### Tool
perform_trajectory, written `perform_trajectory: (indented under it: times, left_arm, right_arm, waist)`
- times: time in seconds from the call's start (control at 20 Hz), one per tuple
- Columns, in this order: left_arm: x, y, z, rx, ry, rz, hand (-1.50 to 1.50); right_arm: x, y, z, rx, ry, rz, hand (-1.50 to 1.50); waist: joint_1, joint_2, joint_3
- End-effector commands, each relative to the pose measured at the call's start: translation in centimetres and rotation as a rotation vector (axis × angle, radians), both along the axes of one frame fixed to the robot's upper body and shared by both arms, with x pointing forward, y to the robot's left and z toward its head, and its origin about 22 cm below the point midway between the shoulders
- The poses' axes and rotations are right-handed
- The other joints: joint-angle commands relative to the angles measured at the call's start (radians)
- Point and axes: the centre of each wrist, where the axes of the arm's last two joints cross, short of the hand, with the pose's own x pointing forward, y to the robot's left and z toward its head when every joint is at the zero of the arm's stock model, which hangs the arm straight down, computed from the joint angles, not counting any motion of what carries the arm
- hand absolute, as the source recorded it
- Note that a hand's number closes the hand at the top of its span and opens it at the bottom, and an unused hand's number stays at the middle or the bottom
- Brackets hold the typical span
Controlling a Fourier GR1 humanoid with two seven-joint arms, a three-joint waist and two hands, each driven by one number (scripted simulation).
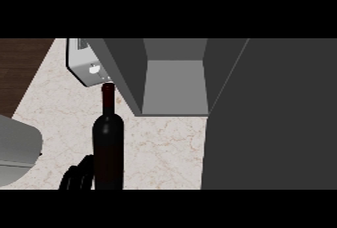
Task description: Pick up the wine, place it into the cabinet and close the cabinet
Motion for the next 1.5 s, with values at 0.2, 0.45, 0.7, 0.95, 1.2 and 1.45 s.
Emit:
perform_trajectory:
  times: [0.2,0.45,0.7,0.95,1.2,1.45]
  left_arm:
    - [2.3,-1.7,6.8,-0.017,-0.025,-0.049,1.50]
    - [3.2,-4.9,10.2,-0.001,-0.082,-0.015,1.50]
    - [5.9,-7.0,14.0,-0.030,-0.076,-0.022,1.50]
    - [9.8,-9.0,15.0,-0.021,-0.072,-0.028,1.50]
    - [12.0,-12.7,15.4,0.028,-0.107,-0.012,1.50]
    - [13.5,-13.6,15.4,0.120,-0.120,0.015,1.50]
  right_arm:
    - [-0.4,0.5,0.4,-0.003,0.002,0.011,-1.50]
    - [-1.0,-0.3,0.5,-0.013,0.006,0.017,-1.50]
    - [-1.0,-0.3,0.5,0.001,0.009,0.010,-1.50]
    - [-0.6,-0.3,0.7,0.008,-0.001,0.010,-1.50]
    - [0.9,-0.1,0.5,0.023,0.014,0.007,-1.50]
    - [0.5,0.3,-0.1,0.004,0.018,0.023,-1.50]
  waist:
    - [0.000,0.000,0.000]
    - [-0.002,0.000,0.000]
    - [-0.005,0.000,0.000]
    - [-0.009,0.002,-0.001]
    - [-0.009,0.002,-0.001]
    - [-0.007,0.002,-0.001]
